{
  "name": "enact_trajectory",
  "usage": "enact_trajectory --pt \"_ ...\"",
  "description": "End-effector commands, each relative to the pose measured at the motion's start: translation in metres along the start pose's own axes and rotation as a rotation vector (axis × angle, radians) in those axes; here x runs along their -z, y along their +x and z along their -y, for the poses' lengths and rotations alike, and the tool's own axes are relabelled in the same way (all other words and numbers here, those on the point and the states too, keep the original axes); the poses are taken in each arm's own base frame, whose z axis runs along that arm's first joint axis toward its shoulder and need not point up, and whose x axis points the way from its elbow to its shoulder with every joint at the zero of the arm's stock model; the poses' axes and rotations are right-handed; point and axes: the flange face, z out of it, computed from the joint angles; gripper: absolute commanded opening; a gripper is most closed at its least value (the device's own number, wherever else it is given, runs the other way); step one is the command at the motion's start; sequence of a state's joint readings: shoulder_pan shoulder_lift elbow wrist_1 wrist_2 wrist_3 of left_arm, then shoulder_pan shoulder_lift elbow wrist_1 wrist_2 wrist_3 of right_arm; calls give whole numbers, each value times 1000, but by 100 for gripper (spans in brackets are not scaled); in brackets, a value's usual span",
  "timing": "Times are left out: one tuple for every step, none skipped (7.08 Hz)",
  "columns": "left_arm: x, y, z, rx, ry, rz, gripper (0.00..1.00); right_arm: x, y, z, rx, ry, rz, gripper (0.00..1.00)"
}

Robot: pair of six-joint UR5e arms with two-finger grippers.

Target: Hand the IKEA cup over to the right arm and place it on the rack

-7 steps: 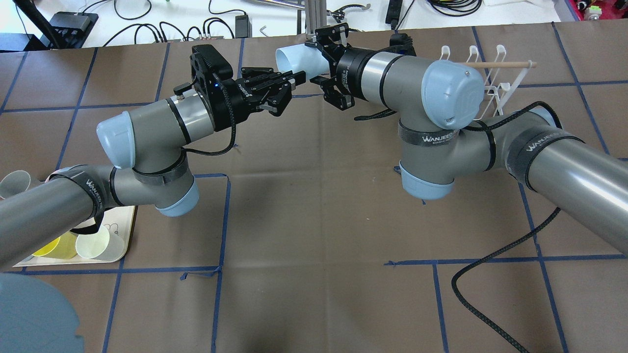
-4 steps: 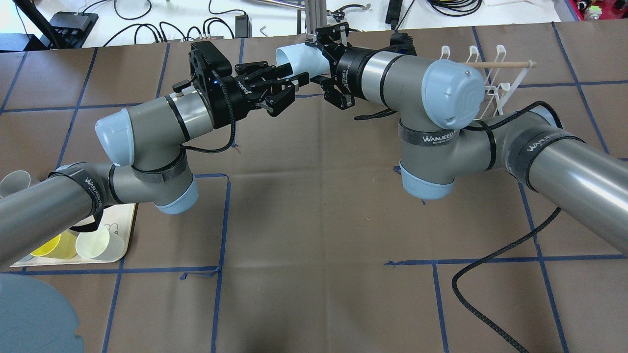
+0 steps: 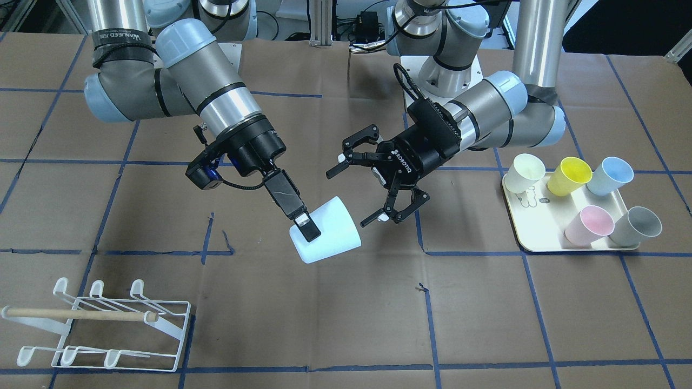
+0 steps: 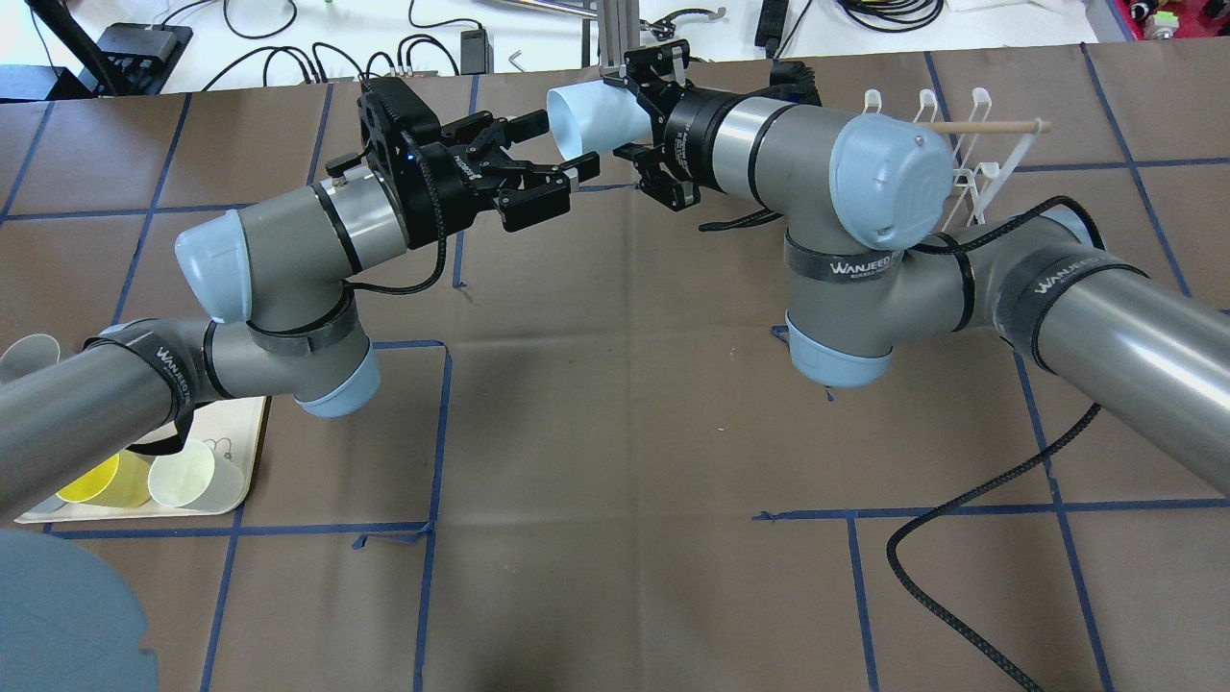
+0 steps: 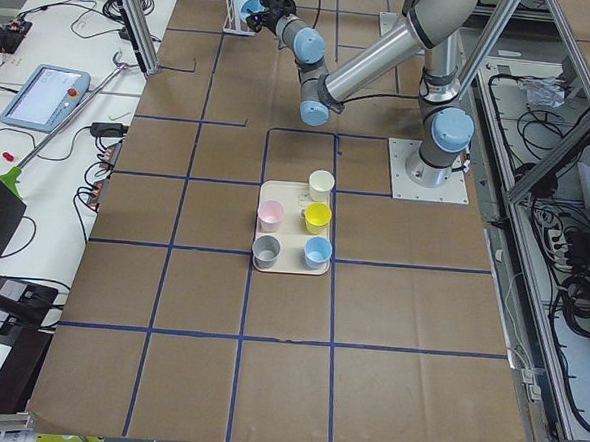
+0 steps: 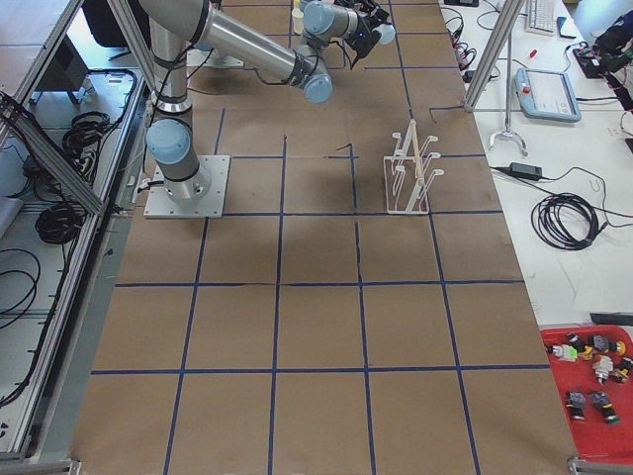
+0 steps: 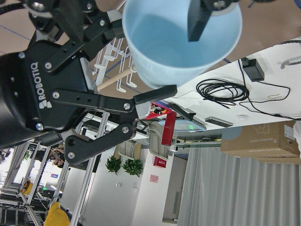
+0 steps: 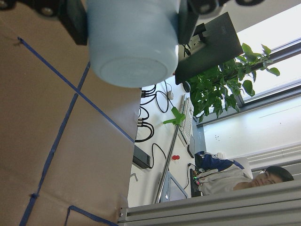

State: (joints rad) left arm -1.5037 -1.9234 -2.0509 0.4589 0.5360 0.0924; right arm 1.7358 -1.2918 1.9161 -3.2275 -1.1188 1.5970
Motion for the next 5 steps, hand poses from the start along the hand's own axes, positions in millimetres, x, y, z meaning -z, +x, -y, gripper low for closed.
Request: enact_trajectory --pt "41 -37 4 25 37 6 99 13 -10 56 -29 79 27 24" --pt "64 -58 8 31 56 40 99 22 -14 80 66 116 33 22" --pt "72 -70 10 42 59 74 99 25 -15 94 242 147 22 19" --pt "72 -82 22 62 45 132 98 27 -16 98 443 160 10 17" --pt "72 -112 43 100 7 295 98 29 -16 106 616 243 -28 17"
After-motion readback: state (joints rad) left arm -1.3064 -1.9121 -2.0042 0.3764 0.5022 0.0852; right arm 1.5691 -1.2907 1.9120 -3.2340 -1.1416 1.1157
